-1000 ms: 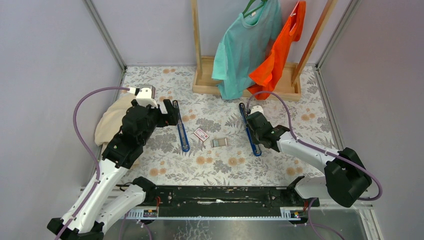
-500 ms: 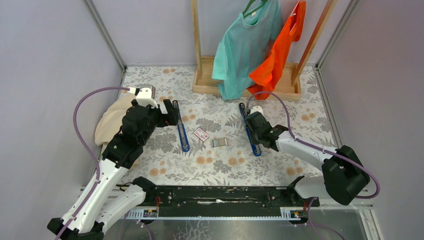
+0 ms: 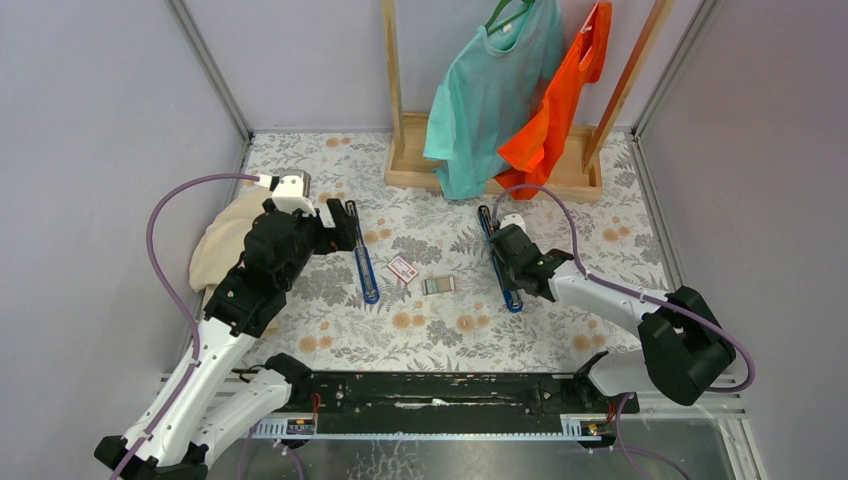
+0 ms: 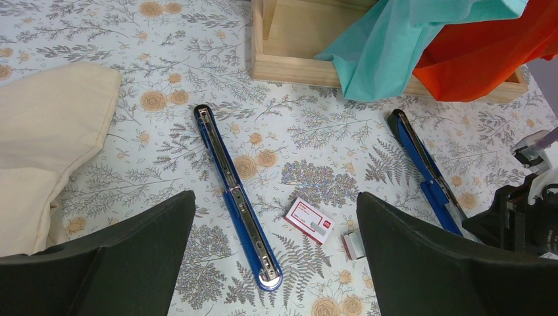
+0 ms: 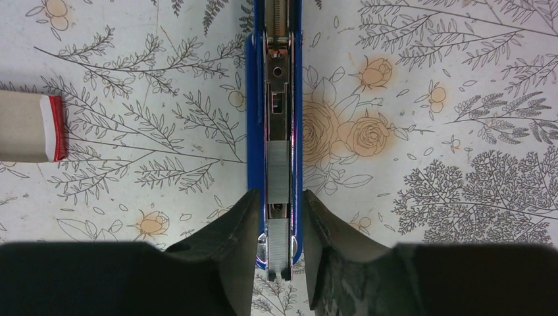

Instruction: Load the staples into the stapler

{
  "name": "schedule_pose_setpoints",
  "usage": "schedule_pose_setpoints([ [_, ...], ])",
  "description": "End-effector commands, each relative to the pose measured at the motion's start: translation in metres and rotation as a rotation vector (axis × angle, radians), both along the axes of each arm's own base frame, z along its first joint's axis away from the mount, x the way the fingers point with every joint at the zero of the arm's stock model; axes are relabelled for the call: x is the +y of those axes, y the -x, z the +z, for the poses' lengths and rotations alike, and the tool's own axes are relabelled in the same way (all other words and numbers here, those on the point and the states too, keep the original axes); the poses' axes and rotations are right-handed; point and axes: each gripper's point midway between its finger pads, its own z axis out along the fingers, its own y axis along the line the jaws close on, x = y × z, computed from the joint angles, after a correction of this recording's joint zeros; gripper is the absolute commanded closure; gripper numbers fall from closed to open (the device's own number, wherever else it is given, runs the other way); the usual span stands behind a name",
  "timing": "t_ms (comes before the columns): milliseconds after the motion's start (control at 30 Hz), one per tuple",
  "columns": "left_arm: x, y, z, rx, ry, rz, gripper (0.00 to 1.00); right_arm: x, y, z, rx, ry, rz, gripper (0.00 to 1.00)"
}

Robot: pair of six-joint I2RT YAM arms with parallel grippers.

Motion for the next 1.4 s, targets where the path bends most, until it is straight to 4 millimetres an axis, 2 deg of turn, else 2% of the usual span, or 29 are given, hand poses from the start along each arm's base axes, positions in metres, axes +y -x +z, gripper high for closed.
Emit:
schedule_pose_setpoints([
  [0,0.001,-0.002,0.005,-0.025,0.025,0.010,0.00,0.001,-0.001,0.003,0.007,-0.019,-0.015,0.63],
  [333,-0.001,-0.003,0.004,-0.018,0.028,0.001,0.00,0.000,-0.001,0.022,-0.012,-0.033,-0.040,0.54],
  [600,-0.011,-0.007,-0.012,0.067,0.073,-0.002,0.00,0.042,-0.005,0.040,-0.001,-0.162,0.038,0.46],
  [667,-0.015,-0.009,-0.023,0.120,0.103,0.014,0.00,0.055,-0.006,0.044,-0.013,-0.176,0.065,0.44],
  [967,-0.031,-0.013,-0.098,0.378,0.213,0.105,0.00,0.110,-0.011,0.050,-0.038,-0.273,0.167,0.37],
  [1133,-0.031,-0.022,-0.139,0.444,0.249,0.189,0.01,0.120,-0.007,0.042,-0.019,-0.306,0.189,0.36],
  [1367,-0.021,-0.039,-0.192,0.543,0.182,0.339,0.10,0.117,0.001,0.037,-0.005,-0.314,0.201,0.34],
])
